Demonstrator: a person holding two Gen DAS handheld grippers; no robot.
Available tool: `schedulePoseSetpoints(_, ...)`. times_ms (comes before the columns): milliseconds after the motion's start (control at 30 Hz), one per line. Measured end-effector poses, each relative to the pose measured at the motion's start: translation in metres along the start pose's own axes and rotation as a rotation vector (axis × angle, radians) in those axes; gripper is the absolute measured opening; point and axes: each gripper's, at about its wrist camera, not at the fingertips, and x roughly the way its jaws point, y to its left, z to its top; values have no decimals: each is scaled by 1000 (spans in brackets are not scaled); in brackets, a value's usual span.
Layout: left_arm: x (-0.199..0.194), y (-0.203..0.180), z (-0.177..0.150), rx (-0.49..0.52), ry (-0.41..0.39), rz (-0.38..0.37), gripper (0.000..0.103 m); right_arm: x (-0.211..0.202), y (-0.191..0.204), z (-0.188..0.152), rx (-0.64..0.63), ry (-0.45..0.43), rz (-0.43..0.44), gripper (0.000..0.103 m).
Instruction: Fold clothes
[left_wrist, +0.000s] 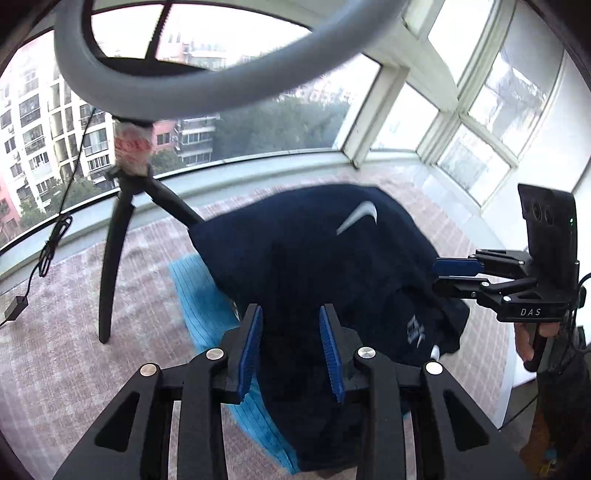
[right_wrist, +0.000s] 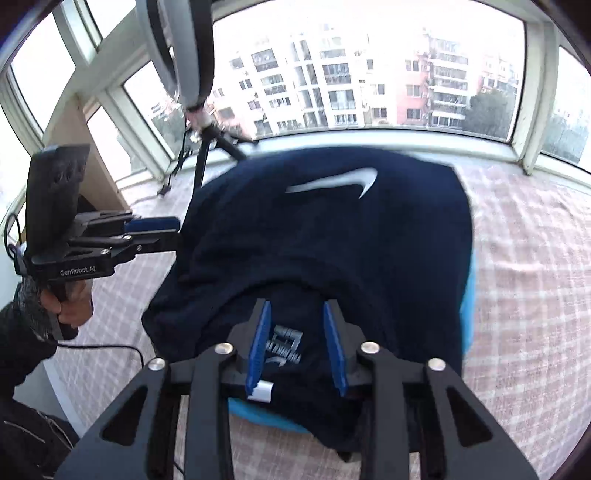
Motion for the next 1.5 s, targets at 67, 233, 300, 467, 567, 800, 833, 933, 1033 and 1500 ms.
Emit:
schedulePoseSetpoints(67, 6, 8, 13, -55, -44, 27, 30, -8, -12, 21, 23, -62, -42, 49)
schedulePoseSetpoints(233, 57, 27, 23, -71, 34, 85, 30, 19, -40, 79, 96, -101, -58, 49)
schedulePoseSetpoints(300, 78, 30, 10, -39, 103, 122, 32, 42, -47, 86, 101, -68, -70, 49)
schedulePoseSetpoints(467, 57, 41, 11, -72, 70, 93, 32, 88, -53, 63, 69, 61, -127, 49)
schedulePoseSetpoints(567, 26, 41, 17, -83, 36, 83, 31, 57, -59, 73, 139, -19, -57, 49)
schedulePoseSetpoints(800, -19, 0, -28, 27, 69, 2, 32, -15, -22, 41, 123, -87, 15, 49)
schedulePoseSetpoints(833, -14, -6, -37, 26, 99, -17, 32, -19, -16, 28, 120, -79, 23, 49)
schedulePoseSetpoints(933, 4, -18, -70, 28, 219, -29, 32, -22, -4, -12, 136, -22, 21, 51)
schedulePoseSetpoints(1033, -6, -24, -114, 52, 309, -10, 31, -21, -5, -43, 179, 40, -21, 51)
schedulePoseSetpoints(1500, -101, -35, -115, 33, 143, 57, 32, -115, 57, -108, 246, -82, -18, 56)
